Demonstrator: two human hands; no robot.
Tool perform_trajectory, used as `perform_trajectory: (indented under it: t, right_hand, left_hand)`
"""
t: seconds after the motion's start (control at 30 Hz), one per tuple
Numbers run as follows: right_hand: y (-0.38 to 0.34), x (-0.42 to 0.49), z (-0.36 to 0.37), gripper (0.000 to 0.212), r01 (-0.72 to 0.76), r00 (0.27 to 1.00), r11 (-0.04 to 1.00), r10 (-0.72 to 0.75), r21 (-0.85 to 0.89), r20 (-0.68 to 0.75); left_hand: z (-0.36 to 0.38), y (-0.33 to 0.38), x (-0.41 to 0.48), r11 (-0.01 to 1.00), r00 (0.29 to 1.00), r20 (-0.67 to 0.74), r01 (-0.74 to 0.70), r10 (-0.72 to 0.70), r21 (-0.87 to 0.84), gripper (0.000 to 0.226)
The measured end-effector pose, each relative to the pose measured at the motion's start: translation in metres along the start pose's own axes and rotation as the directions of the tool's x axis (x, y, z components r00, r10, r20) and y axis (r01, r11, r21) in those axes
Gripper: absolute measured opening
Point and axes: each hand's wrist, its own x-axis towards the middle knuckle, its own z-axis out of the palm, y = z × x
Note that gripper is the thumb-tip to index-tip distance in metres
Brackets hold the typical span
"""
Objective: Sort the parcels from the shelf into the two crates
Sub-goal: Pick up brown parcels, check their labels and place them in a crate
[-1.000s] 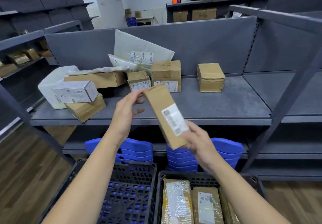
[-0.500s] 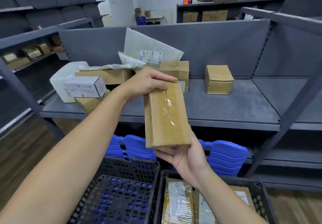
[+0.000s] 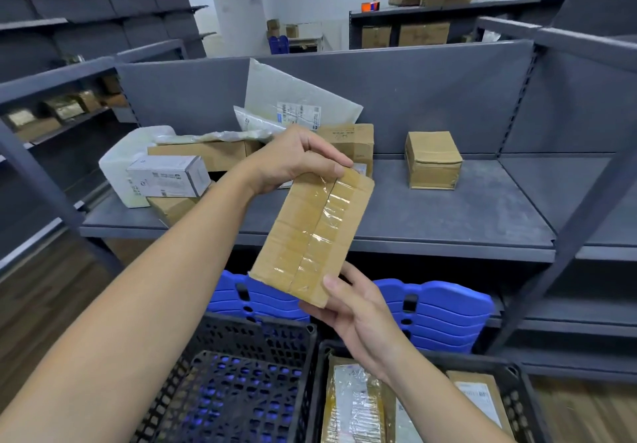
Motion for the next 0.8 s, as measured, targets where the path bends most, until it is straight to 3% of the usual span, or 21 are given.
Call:
perform_trajectory:
  t: [0.07, 0.2, 0.3, 0.37, 0.43, 0.47, 0.53, 0.6, 0.67, 0.73, 0.8]
  right_hand:
    - [0.001, 0.001, 0.004, 0.056, -0.007, 1.000, 0.999, 0.008, -0.034, 0.020]
    - [0.003, 0.001, 0.009, 0.063, -0.025, 0.999, 0.999, 0.027, -0.038, 0.038]
    - [0.000, 0.001, 0.005, 0.050, -0.019, 0.999, 0.998, 0.021, -0.052, 0.026]
    - [-0.001, 0.004, 0.003, 0.038, 0.043, 0.998, 0.990, -0.050, -0.137, -0.049]
    - [-0.001, 0.011, -0.003, 0.038, 0.168, 0.939, 0.904, -0.267, -0.393, -0.215]
    - [-0.001, 0.016, -0.010, 0.044, 0.193, 0.852, 0.796, -0.427, -0.574, -0.305]
    - [-0.002, 0.026, -0.031, 0.057, 0.139, 0.566, 0.464, -0.762, -0.875, -0.315]
    - [-0.010, 0.036, -0.052, 0.058, 0.119, 0.269, 0.094, -0.961, -0.988, -0.059]
    - [-0.020, 0.040, -0.062, 0.050, 0.139, 0.085, -0.248, -0.961, -0.959, 0.261]
    - [-0.028, 0.043, -0.064, 0.038, 0.201, 0.051, -0.437, -0.889, -0.877, 0.455]
    - [-0.028, 0.043, -0.065, 0.040, 0.321, 0.126, -0.469, -0.840, -0.823, 0.528]
  left_hand:
    - [0.002, 0.001, 0.003, 1.000, 1.000, 0.018, 0.003, -0.002, -0.016, 0.018]
    - [0.004, -0.001, 0.005, 1.000, 0.999, 0.040, -0.010, 0.011, -0.014, 0.016]
    - [0.002, -0.005, 0.004, 0.999, 1.000, 0.012, -0.010, 0.010, -0.033, 0.015]
    - [0.000, -0.009, 0.002, 0.998, 0.999, 0.008, -0.034, 0.034, -0.054, 0.012]
    - [-0.003, -0.016, 0.000, 0.993, 0.998, -0.020, -0.067, 0.065, -0.099, 0.023]
    - [-0.003, -0.021, -0.003, 0.988, 0.998, -0.040, -0.058, 0.053, -0.140, 0.028]
    - [0.002, -0.035, -0.011, 0.960, 0.999, -0.037, 0.001, -0.012, -0.279, 0.037]
    - [0.014, -0.055, -0.019, 0.870, 0.997, -0.002, 0.070, -0.081, -0.488, 0.048]
    - [0.028, -0.071, -0.026, 0.729, 0.991, 0.001, 0.099, -0.134, -0.678, 0.055]
    - [0.041, -0.080, -0.024, 0.635, 0.987, -0.022, 0.084, -0.157, -0.768, 0.056]
    - [0.046, -0.082, -0.019, 0.588, 0.985, -0.094, 0.010, -0.147, -0.809, 0.046]
